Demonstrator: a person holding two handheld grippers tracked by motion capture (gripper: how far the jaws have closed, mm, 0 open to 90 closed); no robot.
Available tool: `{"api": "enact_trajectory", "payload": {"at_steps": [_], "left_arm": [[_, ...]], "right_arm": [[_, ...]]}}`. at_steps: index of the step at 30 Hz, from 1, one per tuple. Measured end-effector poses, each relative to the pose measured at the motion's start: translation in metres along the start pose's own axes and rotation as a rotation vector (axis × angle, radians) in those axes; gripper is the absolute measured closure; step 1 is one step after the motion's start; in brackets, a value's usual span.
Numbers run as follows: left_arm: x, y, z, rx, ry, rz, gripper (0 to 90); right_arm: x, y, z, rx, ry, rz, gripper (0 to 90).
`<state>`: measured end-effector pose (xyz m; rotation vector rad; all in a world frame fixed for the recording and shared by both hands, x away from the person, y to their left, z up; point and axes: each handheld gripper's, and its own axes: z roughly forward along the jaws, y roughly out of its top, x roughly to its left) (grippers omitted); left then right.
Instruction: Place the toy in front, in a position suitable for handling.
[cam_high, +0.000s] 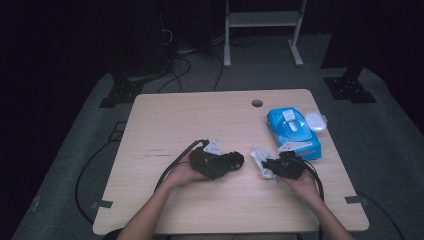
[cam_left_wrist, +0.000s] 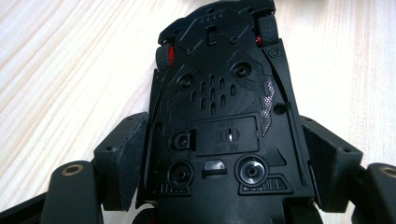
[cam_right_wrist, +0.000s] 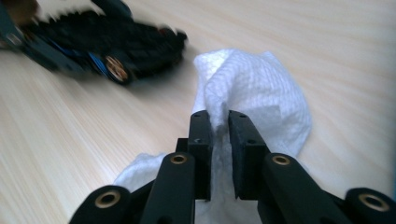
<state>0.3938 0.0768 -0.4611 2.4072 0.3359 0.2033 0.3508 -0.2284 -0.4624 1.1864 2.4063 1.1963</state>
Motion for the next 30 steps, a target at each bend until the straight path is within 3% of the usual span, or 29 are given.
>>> {"api": "enact_trajectory", "payload": {"at_steps": [2,4,5,10,18,22,23,26,27,30], "left_arm": [[-0.003,0.001,0.002,0.001,0.003,0.015,24.5],[-0.003,0.002,0.002,0.001,0.0,0.023,24.5],[-0.005,0.003,0.002,0.002,-0.006,0.029,24.5],[-0.008,0.003,0.002,-0.002,-0.014,0.031,24.5],[-0.008,0.004,0.001,-0.013,-0.027,0.03,24.5],[-0.008,0.004,-0.001,-0.027,-0.04,0.021,24.5],[-0.007,0.005,-0.003,-0.03,-0.042,0.024,24.5],[-0.007,0.005,-0.004,-0.028,-0.027,0.024,24.5],[-0.006,0.003,-0.004,-0.024,-0.028,0.023,24.5],[-0.007,0.002,-0.003,-0.021,-0.031,0.033,24.5]], "right_arm": [[-0.003,-0.005,-0.005,-0.003,-0.015,0.012,66.5],[-0.003,-0.005,-0.006,-0.012,-0.016,0.012,64.8],[-0.004,-0.005,-0.011,-0.044,-0.022,0.007,60.3],[-0.002,-0.001,-0.019,-0.101,-0.03,-0.01,56.3],[0.0,0.003,-0.026,-0.157,-0.006,-0.018,53.5],[0.007,0.004,-0.027,-0.203,0.052,-0.064,52.3],[0.009,0.005,-0.026,-0.203,0.06,-0.074,52.3],[0.012,0.007,-0.025,-0.187,0.023,-0.092,52.7],[0.009,0.007,-0.022,-0.153,-0.006,-0.079,54.6],[0.003,0.003,-0.019,-0.134,-0.009,-0.044,54.7]]}}
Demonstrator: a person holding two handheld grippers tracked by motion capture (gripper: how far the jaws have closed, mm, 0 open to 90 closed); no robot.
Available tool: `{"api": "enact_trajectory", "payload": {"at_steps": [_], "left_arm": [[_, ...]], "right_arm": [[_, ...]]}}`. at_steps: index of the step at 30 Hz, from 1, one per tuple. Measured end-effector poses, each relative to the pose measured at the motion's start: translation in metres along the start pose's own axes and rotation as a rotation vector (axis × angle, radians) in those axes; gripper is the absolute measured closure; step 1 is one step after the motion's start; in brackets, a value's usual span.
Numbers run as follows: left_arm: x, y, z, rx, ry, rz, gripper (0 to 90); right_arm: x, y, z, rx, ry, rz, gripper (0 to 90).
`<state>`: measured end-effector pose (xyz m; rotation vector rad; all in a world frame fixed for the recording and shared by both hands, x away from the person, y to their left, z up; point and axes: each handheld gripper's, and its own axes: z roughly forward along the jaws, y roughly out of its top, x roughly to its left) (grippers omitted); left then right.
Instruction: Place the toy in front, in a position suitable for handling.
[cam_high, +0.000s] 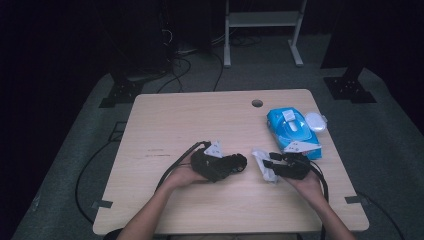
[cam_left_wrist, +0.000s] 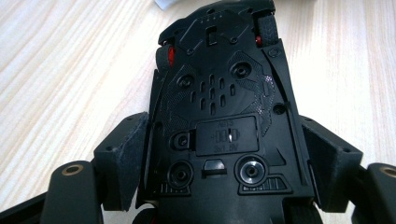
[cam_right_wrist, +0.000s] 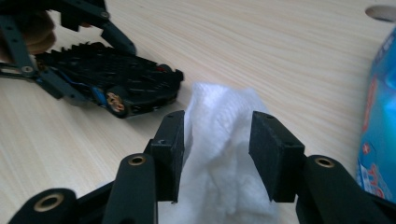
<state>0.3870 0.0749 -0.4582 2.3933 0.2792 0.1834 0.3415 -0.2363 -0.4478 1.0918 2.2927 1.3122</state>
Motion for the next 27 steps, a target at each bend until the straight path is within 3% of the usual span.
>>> {"api": "enact_trajectory", "payload": {"at_steps": [8,12,13,15,18,19,24,27], "left_arm": [[-0.003,-0.001,0.005,0.028,0.045,0.041,24.4],[-0.009,0.0,0.006,0.036,0.088,0.086,24.0],[-0.012,0.001,0.006,0.033,0.116,0.107,23.6],[-0.014,0.004,0.004,0.014,0.131,0.114,20.3],[-0.016,0.006,0.002,0.025,0.145,0.137,19.3],[-0.018,0.007,0.003,0.041,0.153,0.159,19.3],[-0.021,0.005,0.007,0.058,0.159,0.176,20.4],[-0.024,0.006,0.007,0.043,0.189,0.195,22.2]], "right_arm": [[-0.005,-0.004,0.003,0.012,0.016,0.037,59.3],[-0.005,-0.01,0.014,0.086,0.003,0.026,63.5],[-0.004,-0.01,0.015,0.091,-0.003,0.026,64.7],[-0.004,-0.01,0.015,0.096,-0.012,0.024,65.7],[-0.005,-0.01,0.013,0.103,-0.014,0.027,65.7],[-0.007,-0.009,0.008,0.095,-0.007,0.037,66.0],[-0.01,-0.015,-0.011,0.103,-0.02,0.031,76.3],[-0.012,-0.022,-0.024,0.103,-0.034,0.039,77.1]]}}
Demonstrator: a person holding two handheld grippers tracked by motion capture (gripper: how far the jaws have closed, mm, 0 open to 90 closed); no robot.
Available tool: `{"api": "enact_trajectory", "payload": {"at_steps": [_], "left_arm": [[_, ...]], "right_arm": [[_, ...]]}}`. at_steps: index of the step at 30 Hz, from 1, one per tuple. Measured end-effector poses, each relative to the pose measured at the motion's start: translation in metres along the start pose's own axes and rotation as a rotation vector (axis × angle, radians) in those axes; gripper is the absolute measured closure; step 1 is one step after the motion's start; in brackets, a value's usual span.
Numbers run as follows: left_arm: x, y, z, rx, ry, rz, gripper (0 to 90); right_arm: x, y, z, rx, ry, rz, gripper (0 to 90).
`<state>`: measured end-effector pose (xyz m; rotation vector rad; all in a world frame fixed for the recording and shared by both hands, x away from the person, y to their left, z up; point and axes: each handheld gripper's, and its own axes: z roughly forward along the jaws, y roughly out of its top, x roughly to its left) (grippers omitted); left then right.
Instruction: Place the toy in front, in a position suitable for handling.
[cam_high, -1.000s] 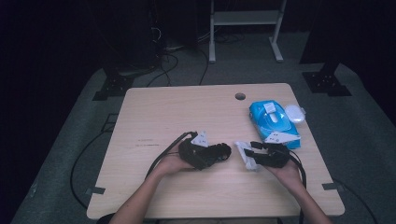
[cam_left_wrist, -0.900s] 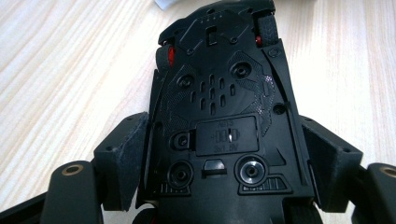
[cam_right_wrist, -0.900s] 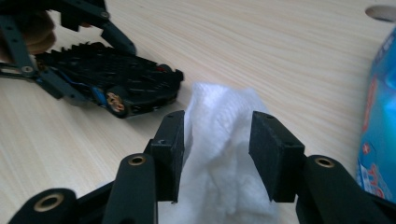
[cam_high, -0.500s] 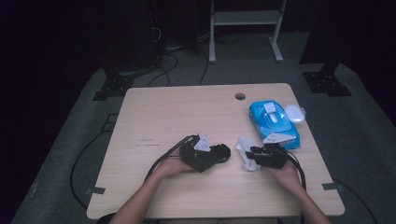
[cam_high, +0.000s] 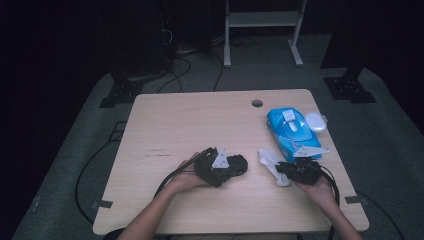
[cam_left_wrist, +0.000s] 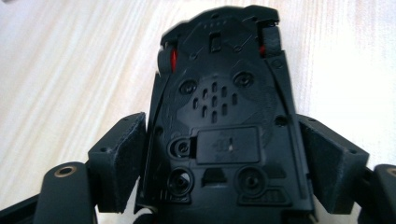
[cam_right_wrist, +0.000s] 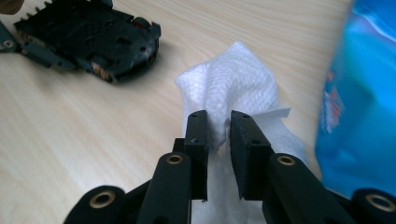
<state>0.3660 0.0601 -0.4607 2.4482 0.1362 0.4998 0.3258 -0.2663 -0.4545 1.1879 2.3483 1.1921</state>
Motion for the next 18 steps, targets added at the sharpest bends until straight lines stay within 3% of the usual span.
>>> {"api": "enact_trajectory", "payload": {"at_steps": [5,7,8,11,18], "left_arm": [[-0.001,0.003,-0.005,-0.025,0.01,0.01,22.3],[-0.002,0.003,-0.005,-0.023,0.013,0.021,23.3],[-0.003,0.003,-0.002,-0.009,0.015,0.024,23.3],[-0.003,0.002,0.0,-0.003,0.02,0.024,23.4],[-0.005,0.001,0.002,-0.002,0.038,0.039,24.4]], "right_arm": [[-0.002,-0.012,-0.021,-0.017,-0.013,0.017,77.1],[-0.004,-0.018,-0.031,-0.021,-0.021,0.033,73.2],[-0.006,-0.023,-0.037,-0.01,-0.01,0.051,66.2],[-0.005,-0.028,-0.045,-0.024,-0.024,0.044,63.9],[-0.003,-0.025,-0.05,-0.09,-0.003,0.036,58.2]]}}
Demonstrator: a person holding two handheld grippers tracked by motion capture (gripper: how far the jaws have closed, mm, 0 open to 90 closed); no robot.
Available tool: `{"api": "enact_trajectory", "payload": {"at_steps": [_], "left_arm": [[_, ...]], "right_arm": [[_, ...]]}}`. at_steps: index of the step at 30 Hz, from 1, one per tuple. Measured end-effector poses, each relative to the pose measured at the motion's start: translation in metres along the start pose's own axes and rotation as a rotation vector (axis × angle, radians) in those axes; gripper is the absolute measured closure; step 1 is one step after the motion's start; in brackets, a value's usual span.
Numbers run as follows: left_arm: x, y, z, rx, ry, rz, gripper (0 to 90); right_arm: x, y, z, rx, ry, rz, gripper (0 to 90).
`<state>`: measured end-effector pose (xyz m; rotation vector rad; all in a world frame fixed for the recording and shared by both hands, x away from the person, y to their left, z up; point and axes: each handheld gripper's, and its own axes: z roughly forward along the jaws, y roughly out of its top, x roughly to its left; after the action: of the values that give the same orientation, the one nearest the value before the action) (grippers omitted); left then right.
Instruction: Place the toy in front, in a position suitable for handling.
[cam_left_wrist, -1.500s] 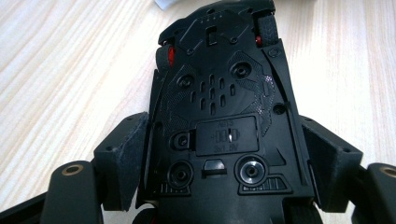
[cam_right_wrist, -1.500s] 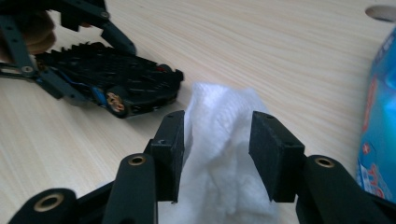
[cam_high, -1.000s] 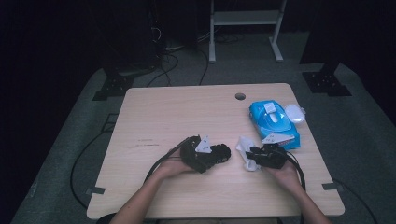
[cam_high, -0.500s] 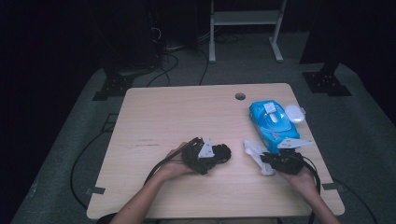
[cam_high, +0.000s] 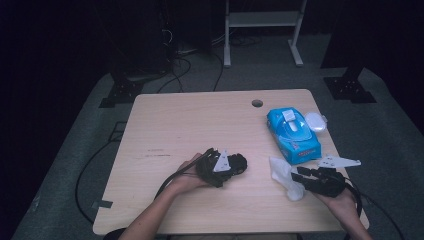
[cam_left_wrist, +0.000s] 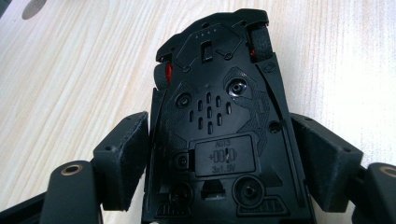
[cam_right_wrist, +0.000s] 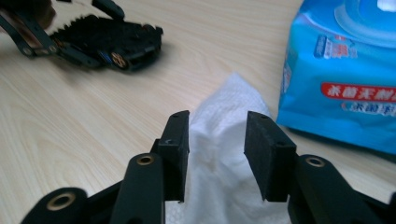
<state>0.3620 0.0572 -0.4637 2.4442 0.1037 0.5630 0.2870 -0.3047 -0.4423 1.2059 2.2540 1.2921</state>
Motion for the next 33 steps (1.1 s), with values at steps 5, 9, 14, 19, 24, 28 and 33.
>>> {"api": "enact_trajectory", "payload": {"at_steps": [5,9,14,19,24,28,33], "left_arm": [[0.0,0.0,0.0,-0.001,0.001,-0.003,24.6],[0.004,-0.001,-0.002,-0.02,-0.067,-0.052,24.7],[0.006,0.001,-0.004,-0.047,-0.191,-0.121,24.8],[0.007,0.002,-0.005,-0.067,-0.285,-0.158,24.8],[0.01,0.003,-0.005,-0.078,-0.35,-0.181,24.8],[0.013,0.003,-0.008,-0.119,-0.392,-0.197,25.5],[0.027,0.002,-0.018,-0.188,-0.434,-0.253,48.9]], "right_arm": [[0.006,0.005,0.005,-0.024,0.026,-0.027,57.6],[0.015,0.011,0.017,-0.012,0.071,-0.069,55.8],[0.037,0.019,0.046,0.014,0.136,-0.197,54.3],[0.054,0.02,0.068,0.041,0.18,-0.308,48.8],[0.072,0.023,0.077,0.037,0.187,-0.444,44.4],[0.083,0.025,0.081,0.033,0.185,-0.536,43.1],[0.087,0.027,0.091,0.062,0.149,-0.631,47.9]]}}
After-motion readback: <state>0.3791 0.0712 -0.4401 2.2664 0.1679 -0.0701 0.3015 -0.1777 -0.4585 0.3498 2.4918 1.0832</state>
